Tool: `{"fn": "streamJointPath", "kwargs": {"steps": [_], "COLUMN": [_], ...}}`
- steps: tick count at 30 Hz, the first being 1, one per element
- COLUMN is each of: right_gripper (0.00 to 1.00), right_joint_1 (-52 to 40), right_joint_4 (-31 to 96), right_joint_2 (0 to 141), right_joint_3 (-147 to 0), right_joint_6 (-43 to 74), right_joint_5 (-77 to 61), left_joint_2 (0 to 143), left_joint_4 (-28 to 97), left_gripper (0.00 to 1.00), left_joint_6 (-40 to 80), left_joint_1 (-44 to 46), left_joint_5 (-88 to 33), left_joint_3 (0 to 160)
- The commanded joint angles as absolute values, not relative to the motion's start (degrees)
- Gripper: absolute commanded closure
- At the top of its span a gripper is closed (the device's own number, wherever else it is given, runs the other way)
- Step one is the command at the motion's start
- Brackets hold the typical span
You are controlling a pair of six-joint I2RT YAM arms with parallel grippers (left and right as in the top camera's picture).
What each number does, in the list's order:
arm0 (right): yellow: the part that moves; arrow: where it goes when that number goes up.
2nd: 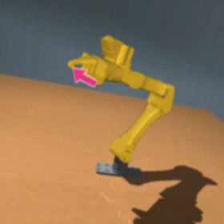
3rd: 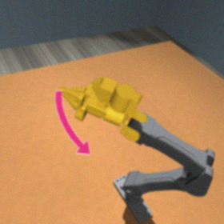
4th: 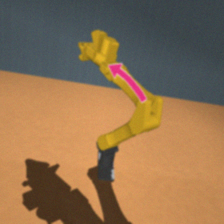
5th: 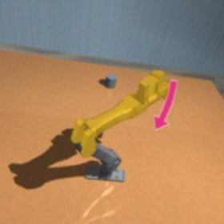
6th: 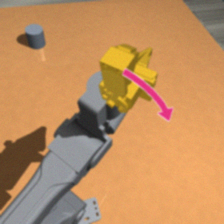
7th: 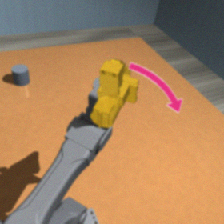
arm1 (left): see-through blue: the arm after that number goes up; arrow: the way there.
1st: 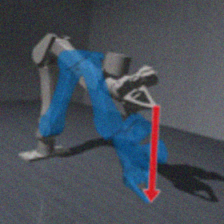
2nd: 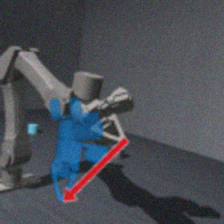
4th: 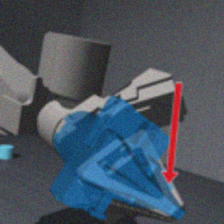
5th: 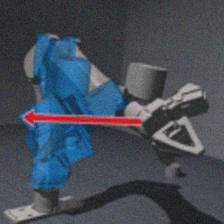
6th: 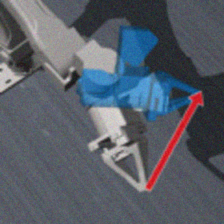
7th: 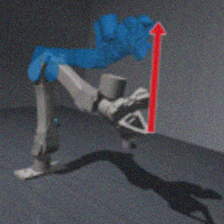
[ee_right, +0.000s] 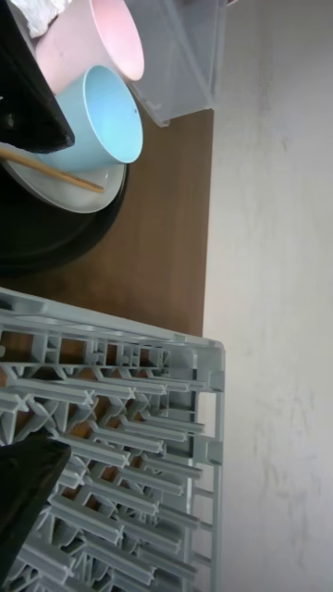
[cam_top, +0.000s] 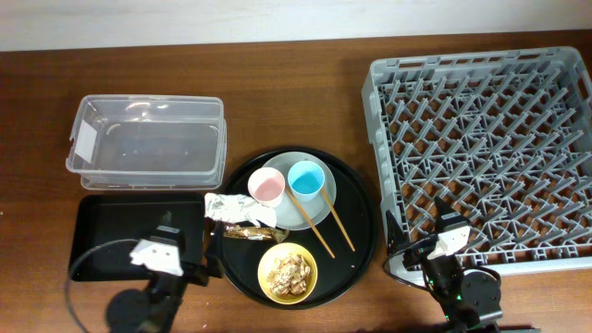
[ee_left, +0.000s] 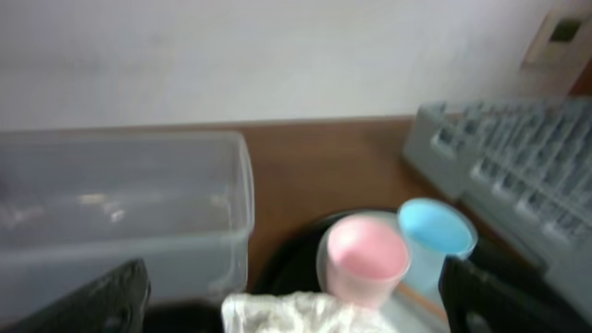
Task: Sort waste into correct bins and load items into the dishwasher rack
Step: 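Reach the left gripper to the white tissue and grasp it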
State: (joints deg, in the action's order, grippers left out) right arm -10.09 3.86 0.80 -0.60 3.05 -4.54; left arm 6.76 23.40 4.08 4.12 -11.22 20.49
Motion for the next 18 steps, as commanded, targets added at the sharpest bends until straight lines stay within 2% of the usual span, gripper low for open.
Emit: {"fn": "streamJointPath", "kwargs": {"steps": [1,8,11,14,15,16,18], "right_gripper": [0.01,0.01,0.01,0.01,0.01,0.01,0.01], "right_joint_1": [-9.7,-9.7,-9.7,-9.7,-9.7,-9.7,-9.7], "right_joint_4": [4.1,4.1,4.1,4.1,4.1,4.1,4.1], "right_joint_2": [0.4,0.4,0.4,0.4,0.4,0.4,0.4], "right_joint_3": [-0.3,-0.3,-0.3,-0.3,-0.3,-0.3,-0.3], "right_joint_6": [3.5,3.5,3.5,3.5,3.5,3.5,3.5], "right_joint_5": [-4.9,-4.9,-4.9,-4.9,-4.9,-4.9,-4.9], "left_joint_2": [18.7,52.0,62.6,69.4,70.8,71.9,74.0], "left_joint_4": [31.0,62.6,69.8,72.6,73.0,73.8,76.7], "left_gripper": [0.01,0.01,0.01,0.01,0.11,0.30,0.53], "left_joint_6": [3.4,-1.0,-0.9,-0.9,0.3,1.8,4.6], "left_joint_1": [3.9,3.9,3.9,4.0,4.0,4.0,4.0], "left_joint_5": [-12.4,-12.4,-12.7,-13.2,-13.6,-13.6,-13.5], "left_joint_3": [36.1,72.9,85.6,91.2,91.2,91.0,90.4]}}
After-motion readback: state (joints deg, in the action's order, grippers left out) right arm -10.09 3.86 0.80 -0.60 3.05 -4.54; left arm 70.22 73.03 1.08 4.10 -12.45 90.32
